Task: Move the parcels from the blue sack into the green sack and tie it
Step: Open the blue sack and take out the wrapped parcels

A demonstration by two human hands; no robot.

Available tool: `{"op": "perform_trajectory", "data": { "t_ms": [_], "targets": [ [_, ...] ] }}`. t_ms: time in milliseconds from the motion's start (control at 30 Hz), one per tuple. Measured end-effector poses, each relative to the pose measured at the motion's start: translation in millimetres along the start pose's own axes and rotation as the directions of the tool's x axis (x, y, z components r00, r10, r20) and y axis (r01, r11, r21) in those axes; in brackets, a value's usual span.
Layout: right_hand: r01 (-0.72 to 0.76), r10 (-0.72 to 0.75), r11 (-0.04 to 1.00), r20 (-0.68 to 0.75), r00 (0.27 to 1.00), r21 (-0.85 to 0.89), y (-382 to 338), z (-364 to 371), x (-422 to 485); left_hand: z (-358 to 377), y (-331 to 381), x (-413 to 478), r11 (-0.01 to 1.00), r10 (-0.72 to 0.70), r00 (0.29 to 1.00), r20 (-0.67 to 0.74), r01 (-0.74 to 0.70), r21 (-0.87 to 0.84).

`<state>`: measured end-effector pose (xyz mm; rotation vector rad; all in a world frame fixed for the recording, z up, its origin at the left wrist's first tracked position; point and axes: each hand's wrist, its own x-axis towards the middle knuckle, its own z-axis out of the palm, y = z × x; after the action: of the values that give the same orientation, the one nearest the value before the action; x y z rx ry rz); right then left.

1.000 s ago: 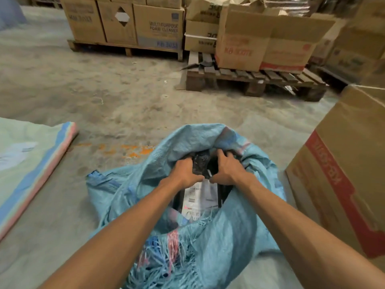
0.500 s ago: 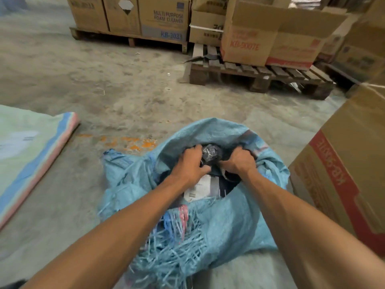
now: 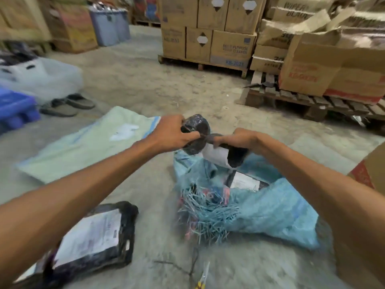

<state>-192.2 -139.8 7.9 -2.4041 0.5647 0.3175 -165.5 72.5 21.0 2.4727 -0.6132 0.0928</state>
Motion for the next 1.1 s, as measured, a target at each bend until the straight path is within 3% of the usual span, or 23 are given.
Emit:
{"op": "perform_trajectory", "data": {
  "t_ms": [133, 300, 533, 700, 800, 867, 967, 1100],
  "targets": [
    [0.057, -0.156, 0.876, 0.169, 0.973, 0.478, -67, 49, -44, -104, -49, -54, 0.991, -0.129, 0.985, -0.116, 0.132, 0.024],
    [0.102, -0.306, 0.762, 0.216, 0.927, 0.639, -134, 136, -81, -202, -138, -144, 0.93, -0.351, 0.911, -0.216, 0.312, -0.196],
    [0.297, -0.433, 0.755, 0.104, 0.895, 0.585, -147, 249, -143, -211, -237, -274, 0.794, -0.577, 0.799, -0.169, 0.499, -0.347],
    [0.403, -0.501, 0.748, 0.051, 0.864, 0.527, -111, 296, -180, -145, -277, -368, 0.584, -0.69, 0.724, 0.008, 0.562, -0.585],
    [0.458, -0.508, 0.746, -0.032, 0.861, 0.484, -89, 309, -191, -101, -279, -406, 0.433, -0.707, 0.688, 0.163, 0.603, -0.67],
    [0.552, -0.572, 0.74, -0.073, 0.817, 0.383, -73, 311, -201, -77, -282, -423, 0.364, -0.726, 0.65, 0.224, 0.64, -0.676],
    [0.599, -0.609, 0.732, -0.083, 0.789, 0.323, -45, 318, -215, -42, -295, -439, 0.34, -0.792, 0.573, 0.211, 0.7, -0.628],
    [0.568, -0.559, 0.765, -0.127, 0.82, 0.302, -3, 340, -227, -7, -286, -452, 0.381, -0.88, 0.475, -0.003, 0.702, -0.601]
  ]
}}
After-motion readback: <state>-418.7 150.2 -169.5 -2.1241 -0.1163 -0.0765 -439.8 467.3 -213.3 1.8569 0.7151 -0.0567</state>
